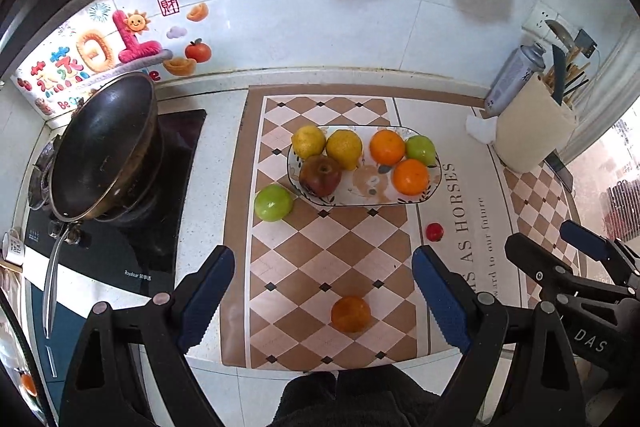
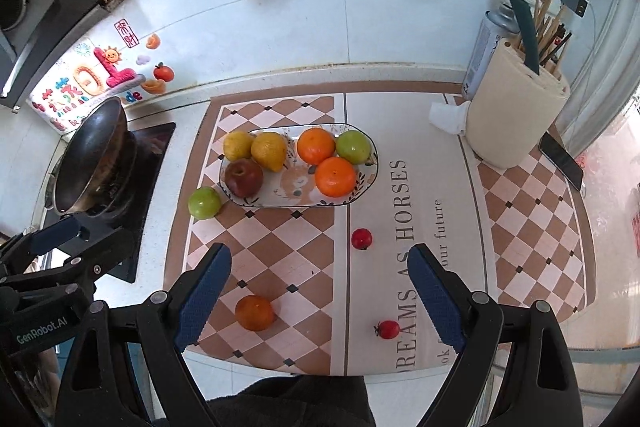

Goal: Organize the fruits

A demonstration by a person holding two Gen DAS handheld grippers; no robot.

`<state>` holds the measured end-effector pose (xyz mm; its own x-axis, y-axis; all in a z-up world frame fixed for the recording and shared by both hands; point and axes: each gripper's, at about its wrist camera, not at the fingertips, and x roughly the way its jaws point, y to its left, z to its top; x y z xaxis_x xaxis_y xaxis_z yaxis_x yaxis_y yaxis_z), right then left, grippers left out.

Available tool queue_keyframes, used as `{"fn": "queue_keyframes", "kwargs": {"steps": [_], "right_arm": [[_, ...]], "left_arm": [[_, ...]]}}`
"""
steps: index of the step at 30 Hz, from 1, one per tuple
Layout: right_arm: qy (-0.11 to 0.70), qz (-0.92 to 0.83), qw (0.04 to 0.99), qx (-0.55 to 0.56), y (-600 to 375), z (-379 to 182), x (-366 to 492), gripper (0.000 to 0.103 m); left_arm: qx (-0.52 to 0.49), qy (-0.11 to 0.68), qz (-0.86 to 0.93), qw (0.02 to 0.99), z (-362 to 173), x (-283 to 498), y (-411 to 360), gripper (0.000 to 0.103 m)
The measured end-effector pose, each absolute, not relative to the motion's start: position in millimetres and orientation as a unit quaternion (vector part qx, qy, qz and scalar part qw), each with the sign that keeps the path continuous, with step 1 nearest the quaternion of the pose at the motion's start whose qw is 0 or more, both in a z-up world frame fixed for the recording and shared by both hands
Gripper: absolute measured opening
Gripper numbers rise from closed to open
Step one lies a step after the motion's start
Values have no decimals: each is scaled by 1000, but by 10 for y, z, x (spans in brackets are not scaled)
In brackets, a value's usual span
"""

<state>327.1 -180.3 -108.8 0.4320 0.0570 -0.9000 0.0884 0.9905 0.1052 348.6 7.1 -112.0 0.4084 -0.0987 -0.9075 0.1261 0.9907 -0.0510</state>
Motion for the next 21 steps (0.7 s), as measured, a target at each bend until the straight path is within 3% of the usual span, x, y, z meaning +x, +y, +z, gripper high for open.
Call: {"fn": "queue_keyframes", "kwargs": {"steps": [12, 14, 21], "right_arm": [[534, 10, 840, 91, -1699, -1088, 3184, 92], [548, 21, 830, 100, -1651, -1261, 3199, 92], [650, 80, 743, 137, -1319, -2438, 3326, 92]], "left_arm": [[20, 534, -55, 843, -1097, 3387, 130, 93], [32, 537, -38, 842, -1194, 3412, 190, 101], [57, 579, 41, 812, -1843, 3488, 565, 101]]}}
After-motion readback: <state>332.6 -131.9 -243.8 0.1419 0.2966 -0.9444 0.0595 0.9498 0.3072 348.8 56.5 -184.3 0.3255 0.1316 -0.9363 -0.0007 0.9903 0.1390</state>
